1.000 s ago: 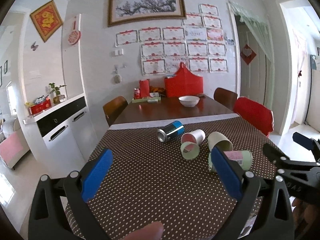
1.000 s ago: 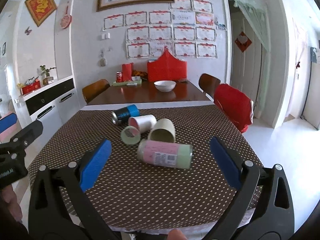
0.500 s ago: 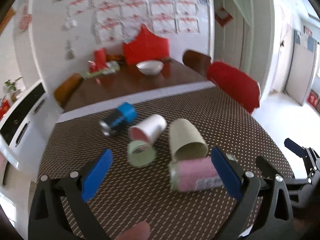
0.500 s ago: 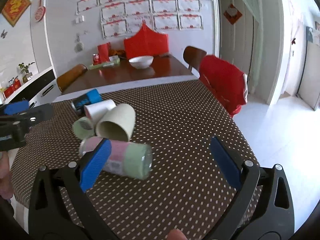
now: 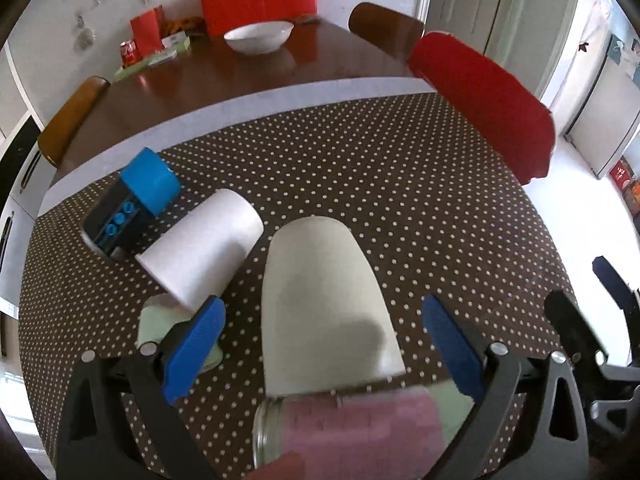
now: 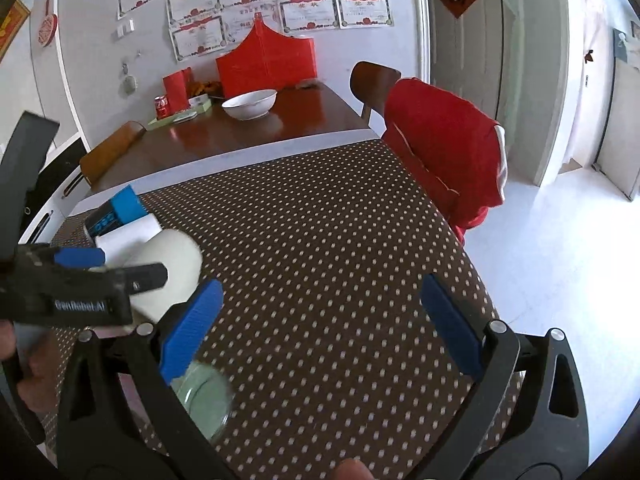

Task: Flip cup upside down
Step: 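Reach the left gripper to the white paper cup and close on it, then lift the white cup with the left gripper and carry it toward the right tool, then lower the white cup onto the table and open the left gripper, then grasp the lying white cup with the right gripper and lift it, then rotate the white cup rim-down with the right gripper and lower it, then open the right gripper and withdraw from the upside-down cup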

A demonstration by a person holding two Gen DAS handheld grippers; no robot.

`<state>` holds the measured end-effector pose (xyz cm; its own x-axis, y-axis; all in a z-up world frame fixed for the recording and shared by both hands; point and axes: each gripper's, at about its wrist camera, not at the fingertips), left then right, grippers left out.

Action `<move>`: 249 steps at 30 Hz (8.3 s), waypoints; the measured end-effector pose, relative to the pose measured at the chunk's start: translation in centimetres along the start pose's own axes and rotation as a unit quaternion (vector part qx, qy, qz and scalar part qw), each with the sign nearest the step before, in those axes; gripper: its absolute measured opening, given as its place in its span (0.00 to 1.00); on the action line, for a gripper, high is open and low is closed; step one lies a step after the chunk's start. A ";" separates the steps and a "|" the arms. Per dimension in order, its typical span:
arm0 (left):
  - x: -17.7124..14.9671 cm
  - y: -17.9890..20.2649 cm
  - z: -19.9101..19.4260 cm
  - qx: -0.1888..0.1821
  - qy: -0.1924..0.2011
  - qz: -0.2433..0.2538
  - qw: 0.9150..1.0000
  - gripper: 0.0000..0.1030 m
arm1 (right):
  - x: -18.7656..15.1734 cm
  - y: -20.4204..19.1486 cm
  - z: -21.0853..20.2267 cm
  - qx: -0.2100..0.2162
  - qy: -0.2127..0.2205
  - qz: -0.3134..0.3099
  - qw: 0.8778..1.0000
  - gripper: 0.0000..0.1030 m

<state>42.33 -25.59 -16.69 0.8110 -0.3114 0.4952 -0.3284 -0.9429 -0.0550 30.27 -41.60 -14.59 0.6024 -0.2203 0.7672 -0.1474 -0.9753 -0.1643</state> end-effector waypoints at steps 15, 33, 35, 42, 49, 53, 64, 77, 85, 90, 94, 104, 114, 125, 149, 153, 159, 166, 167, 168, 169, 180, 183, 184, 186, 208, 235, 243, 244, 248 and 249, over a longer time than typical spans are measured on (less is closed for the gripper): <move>2.4 -1.4 5.7 -0.066 -0.069 -0.014 0.995 0.73 | 0.7 0.8 3.0 0.002 -0.015 0.018 1.000 0.94; 0.7 -5.2 -4.1 -0.132 0.032 -0.058 0.989 0.72 | 0.6 -2.9 -4.0 -0.009 0.034 0.015 0.999 0.94; 0.0 -6.2 -6.1 -0.133 0.046 -0.063 0.988 0.72 | 0.5 -3.8 -4.9 -0.007 0.039 0.012 0.999 0.94; -4.8 -9.9 -11.4 -0.118 0.070 -0.073 0.988 0.72 | -0.6 -8.2 -7.8 0.011 0.047 -0.007 0.999 0.94; -11.5 -12.8 -11.9 -0.093 0.063 -0.098 0.989 0.72 | -3.3 -12.6 -10.6 0.030 0.049 -0.029 0.998 0.94; -14.5 -13.8 -10.6 -0.083 0.051 -0.114 0.989 0.72 | -5.2 -13.7 -11.6 0.028 0.043 -0.036 0.998 0.94; -19.3 -14.4 -5.7 -0.067 0.044 -0.128 0.989 0.73 | -9.2 -14.9 -12.2 0.023 0.019 -0.043 0.999 0.94; -19.9 -15.3 -7.7 -0.057 0.064 -0.133 0.987 0.80 | -9.5 -16.8 -13.2 0.036 0.026 -0.051 0.998 0.94; -21.2 -15.4 -12.0 -0.034 0.115 -0.119 0.986 0.80 | -9.6 -17.9 -14.9 0.067 0.031 -0.042 0.996 0.94; -22.5 -16.3 -15.7 -0.005 0.156 -0.116 0.981 0.80 | -9.7 -19.3 -16.5 0.075 0.043 -0.049 0.995 0.94; -23.8 -16.8 -19.0 0.028 0.197 -0.113 0.974 0.80 | -10.0 -20.5 -17.9 0.081 0.055 -0.054 0.994 0.94; -27.6 -17.7 -25.5 0.099 0.265 -0.117 0.952 0.85 | -11.6 -24.6 -21.4 0.105 0.075 -0.085 0.988 0.94; -30.0 -18.9 -28.9 0.145 0.319 -0.141 0.926 0.92 | -12.0 -26.4 -23.1 0.122 0.082 -0.099 0.984 0.94; -30.8 -20.9 -29.0 0.159 0.337 -0.163 0.914 0.93 | -11.4 -26.7 -21.7 0.132 0.048 -0.080 0.987 0.94; -30.2 -24.6 -23.0 0.127 0.284 -0.178 0.934 0.93 | -10.9 -28.2 -4.1 0.096 -0.248 0.094 0.959 0.94; -30.6 -24.6 -22.5 0.119 0.279 -0.177 0.936 0.93 | -11.2 -29.2 -2.3 0.063 -0.268 0.075 0.958 0.94; -30.9 -24.8 -22.2 0.119 0.275 -0.181 0.937 0.93 | -11.3 -28.7 0.6 0.054 -0.310 0.106 0.943 0.92; -30.8 -24.5 -21.7 0.120 0.267 -0.176 0.940 0.93 | -11.1 -28.4 3.5 0.076 -0.350 0.120 0.926 0.78; -30.7 -24.5 -21.7 0.120 0.266 -0.176 0.940 0.93 | -11.1 -28.4 3.4 0.082 -0.346 0.116 0.927 0.77; -30.7 -24.4 -21.6 0.121 0.265 -0.174 0.941 0.93 | -11.2 -28.3 3.3 0.089 -0.341 0.115 0.929 0.77; -30.7 -24.3 -21.6 0.122 0.264 -0.173 0.941 0.93 | -11.2 -28.3 3.0 0.095 -0.334 0.113 0.931 0.76; -30.1 -22.7 -22.2 0.132 0.269 -0.161 0.941 0.93 | -9.9 -26.8 -3.2 0.138 -0.184 0.044 0.972 0.74; -29.9 -21.9 -22.4 0.136 0.270 -0.152 0.941 0.93 | -9.7 -26.3 -4.6 0.140 -0.138 0.023 0.980 0.74; -29.8 -21.6 -22.6 0.137 0.270 -0.151 0.941 0.93 | -9.5 -26.1 -5.2 0.144 -0.120 0.015 0.982 0.74; -29.7 -21.1 -22.8 0.141 0.271 -0.148 0.941 0.93 | -9.0 -26.0 -6.4 0.151 -0.075 -0.013 0.986 0.74; -29.5 -19.8 -22.6 0.154 0.262 -0.154 0.940 0.93 | -11.2 -31.2 -3.9 0.076 0.063 -0.191 0.977 0.75; -29.9 -18.3 -23.7 0.149 0.273 -0.147 0.939 0.93 | -12.2 -28.6 -6.3 0.106 0.041 -0.164 0.980 0.94; -29.6 -16.6 -25.8 0.150 0.297 -0.134 0.933 0.93 | -10.9 -25.9 -10.9 0.116 0.074 -0.138 0.981 0.94; -29.5 -16.5 -25.9 0.150 0.299 -0.132 0.933 0.93 | -10.7 -25.6 -11.8 0.112 0.080 -0.136 0.981 0.94; -29.0 -15.4 -26.8 0.155 0.307 -0.124 0.931 0.93 | -10.2 -24.1 -14.7 0.105 0.098 -0.126 0.982 0.94; -29.0 -15.2 -27.1 0.153 0.310 -0.125 0.930 0.93 | -10.0 -23.8 -15.5 0.102 0.102 -0.123 0.982 0.94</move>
<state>10.72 1.01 -6.74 0.3769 -0.0401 0.9254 0.0629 -0.9956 -0.0687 15.62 -15.97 -8.77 0.4276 0.0086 0.9039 0.1548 -0.9859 -0.0638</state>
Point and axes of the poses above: each gripper's, at about its wrist camera, not at the fingertips, and z roughly the way its jaws point, y to its right, x to its top, and after that the axes turned 4 degrees about x, right-handed
